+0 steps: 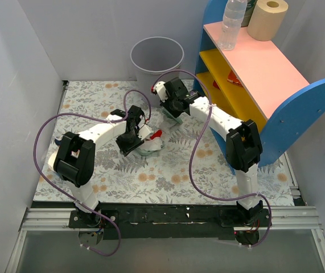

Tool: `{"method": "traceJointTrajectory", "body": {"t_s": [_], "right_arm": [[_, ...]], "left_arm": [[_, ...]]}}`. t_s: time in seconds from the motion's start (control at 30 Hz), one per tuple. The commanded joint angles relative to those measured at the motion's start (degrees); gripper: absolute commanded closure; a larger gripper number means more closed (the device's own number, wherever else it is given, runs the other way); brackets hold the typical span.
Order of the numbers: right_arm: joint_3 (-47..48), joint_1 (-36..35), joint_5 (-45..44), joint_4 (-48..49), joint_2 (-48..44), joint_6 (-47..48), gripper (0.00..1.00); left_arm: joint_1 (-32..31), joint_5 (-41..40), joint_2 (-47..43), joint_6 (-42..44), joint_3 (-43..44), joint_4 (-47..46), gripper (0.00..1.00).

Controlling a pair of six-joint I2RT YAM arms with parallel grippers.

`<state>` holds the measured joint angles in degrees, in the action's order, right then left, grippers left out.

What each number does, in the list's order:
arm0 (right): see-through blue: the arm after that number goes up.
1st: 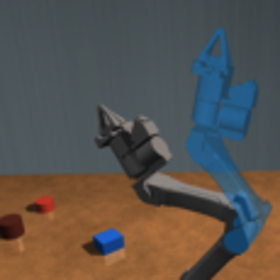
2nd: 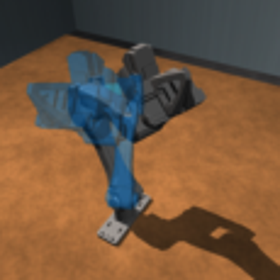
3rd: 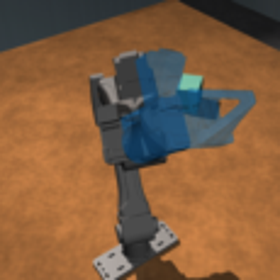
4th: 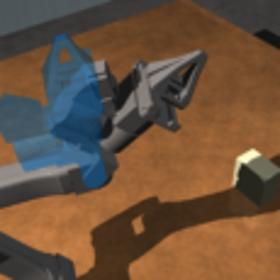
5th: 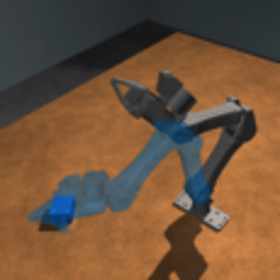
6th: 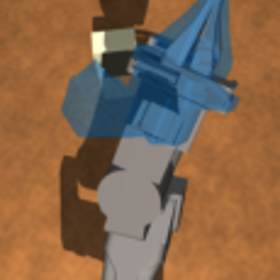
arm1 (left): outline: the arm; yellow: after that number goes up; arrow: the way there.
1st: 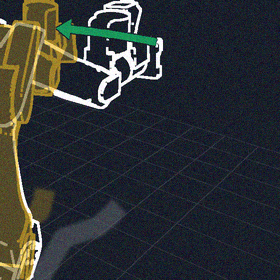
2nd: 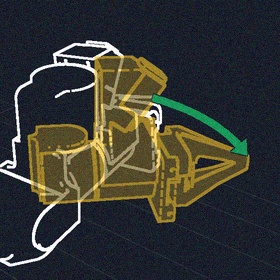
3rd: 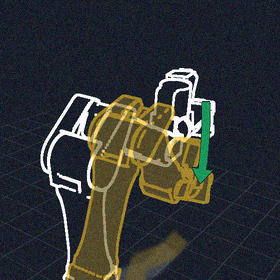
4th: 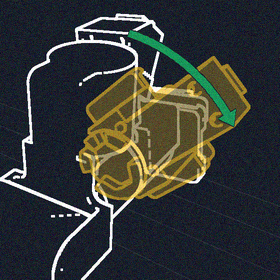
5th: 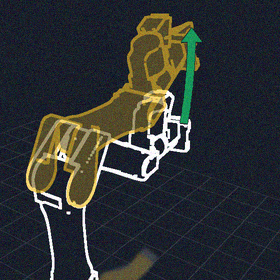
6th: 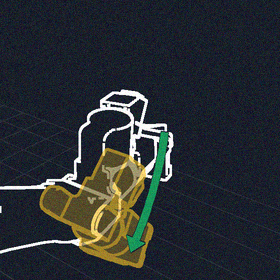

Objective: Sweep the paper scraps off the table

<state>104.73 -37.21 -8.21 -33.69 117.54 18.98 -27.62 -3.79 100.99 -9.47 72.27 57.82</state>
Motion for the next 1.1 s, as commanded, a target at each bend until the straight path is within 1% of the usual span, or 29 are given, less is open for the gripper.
{"method": "traceJointTrajectory", "body": {"t_s": [0.0,0.07,0.1,0.13,0.3,0.57,0.7,0.77,0.97,1.07], "right_arm": [[-0.7,-0.6,2.0,0.0,-3.6,-1.8,0.99],[-1.0,-0.8,2.5,-0.2,-4.7,-2.2,0.99],[-2.1,-0.8,2.1,0.0,-5.2,-2.2,0.99],[-2.5,-0.8,1.5,0.1,-5.6,-1.9,0.99],[-7.2,-0.1,-6.8,3.6,-9.6,2.5,0.99],[-13.8,2.9,-8.6,4.1,-13.9,2.6,0.99],[-16.7,3.5,-8.2,4.0,-15.4,2.5,0.99],[-18.2,3.7,-7.6,3.9,-16.2,1.9,0.99],[-21.7,5.0,-5.9,3.3,-18.4,-0.3,0.99],[-22.5,5.9,-4.7,2.9,-19.5,-1.7,0.99]], "left_arm": [[-0.4,3.0,-1.4,-1.3,0.9,-1.6,1.0],[-0.3,3.7,-2.5,-1.9,0.5,-2.7,1.0],[-0.3,6.2,-2.8,-2.1,0.3,-3.1,1.0],[-0.3,6.4,-3.2,-2.3,0.2,-3.3,1.0],[-0.4,7.0,-7.1,-1.3,-1.9,-5.2,1.0],[-0.2,7.8,-14.7,0.1,-2.8,-5.9,1.0],[-0.2,7.8,-17.3,-1.1,0.1,-5.7,1.0],[-0.1,7.6,-17.9,-1.5,3.6,-5.3,1.0],[-0.2,4.7,-15.8,-2.4,15.1,-1.9,1.0],[-0.1,0.8,-13.7,-2.9,19.7,-1.1,1.0]]}}
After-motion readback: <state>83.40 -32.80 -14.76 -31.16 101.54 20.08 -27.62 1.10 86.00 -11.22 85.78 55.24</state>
